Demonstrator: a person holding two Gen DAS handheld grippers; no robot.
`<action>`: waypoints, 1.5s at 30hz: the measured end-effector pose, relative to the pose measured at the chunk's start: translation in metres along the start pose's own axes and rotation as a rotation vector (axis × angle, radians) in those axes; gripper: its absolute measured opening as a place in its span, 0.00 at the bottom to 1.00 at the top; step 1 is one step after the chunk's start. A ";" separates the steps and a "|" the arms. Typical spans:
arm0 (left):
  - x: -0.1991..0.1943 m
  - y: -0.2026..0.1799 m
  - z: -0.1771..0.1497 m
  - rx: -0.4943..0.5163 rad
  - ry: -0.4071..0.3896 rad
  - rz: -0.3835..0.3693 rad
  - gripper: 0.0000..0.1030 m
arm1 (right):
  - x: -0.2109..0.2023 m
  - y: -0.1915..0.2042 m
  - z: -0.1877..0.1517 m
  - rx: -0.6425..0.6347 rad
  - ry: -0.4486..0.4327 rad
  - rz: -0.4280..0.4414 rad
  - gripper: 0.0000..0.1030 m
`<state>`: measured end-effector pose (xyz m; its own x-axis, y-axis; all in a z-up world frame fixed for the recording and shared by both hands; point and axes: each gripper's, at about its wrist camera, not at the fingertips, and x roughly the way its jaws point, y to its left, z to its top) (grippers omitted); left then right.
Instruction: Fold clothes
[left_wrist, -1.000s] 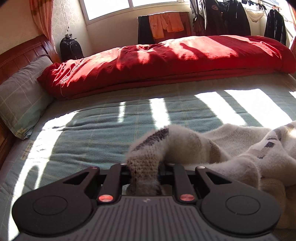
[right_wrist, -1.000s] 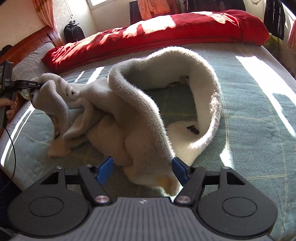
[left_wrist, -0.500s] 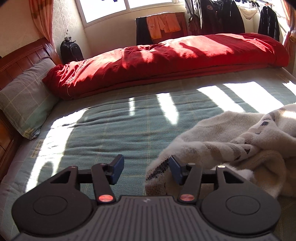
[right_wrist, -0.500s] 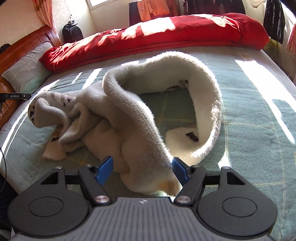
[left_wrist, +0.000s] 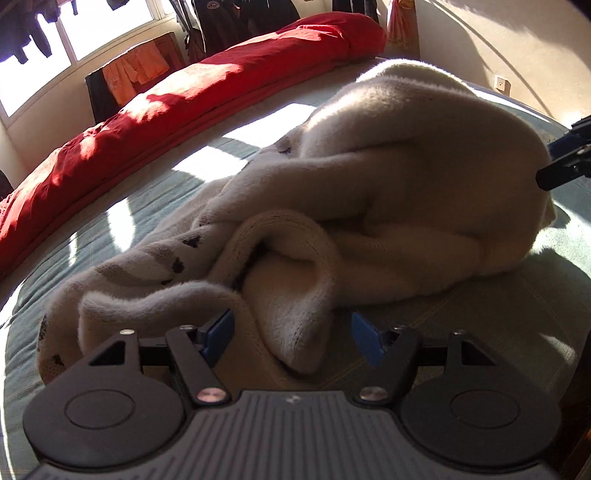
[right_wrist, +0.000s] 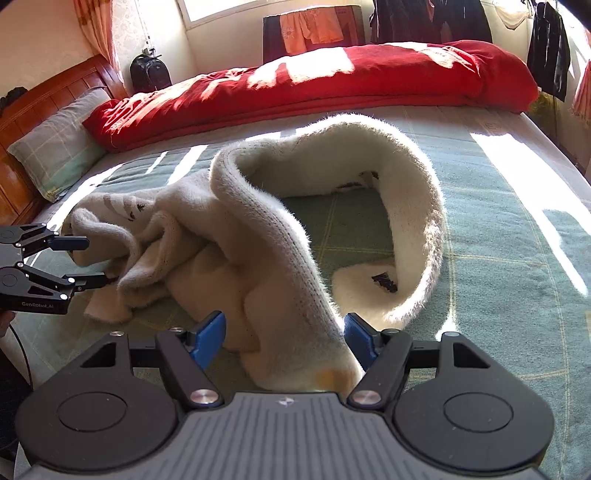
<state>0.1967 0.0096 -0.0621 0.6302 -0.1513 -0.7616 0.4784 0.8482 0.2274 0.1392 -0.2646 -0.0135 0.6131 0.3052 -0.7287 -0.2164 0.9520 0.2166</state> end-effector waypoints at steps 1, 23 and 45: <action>0.009 -0.006 -0.001 0.014 0.006 0.007 0.69 | 0.003 -0.001 0.001 -0.003 0.004 0.002 0.72; 0.020 0.004 0.006 -0.058 -0.017 0.119 0.13 | 0.058 0.008 0.027 -0.113 0.029 0.063 0.09; -0.100 -0.005 -0.059 -0.130 0.042 0.056 0.17 | -0.043 0.026 -0.011 -0.124 0.151 0.140 0.16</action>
<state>0.0952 0.0507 -0.0225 0.6260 -0.0825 -0.7754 0.3580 0.9138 0.1918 0.0984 -0.2534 0.0161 0.4522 0.4176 -0.7881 -0.3884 0.8876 0.2474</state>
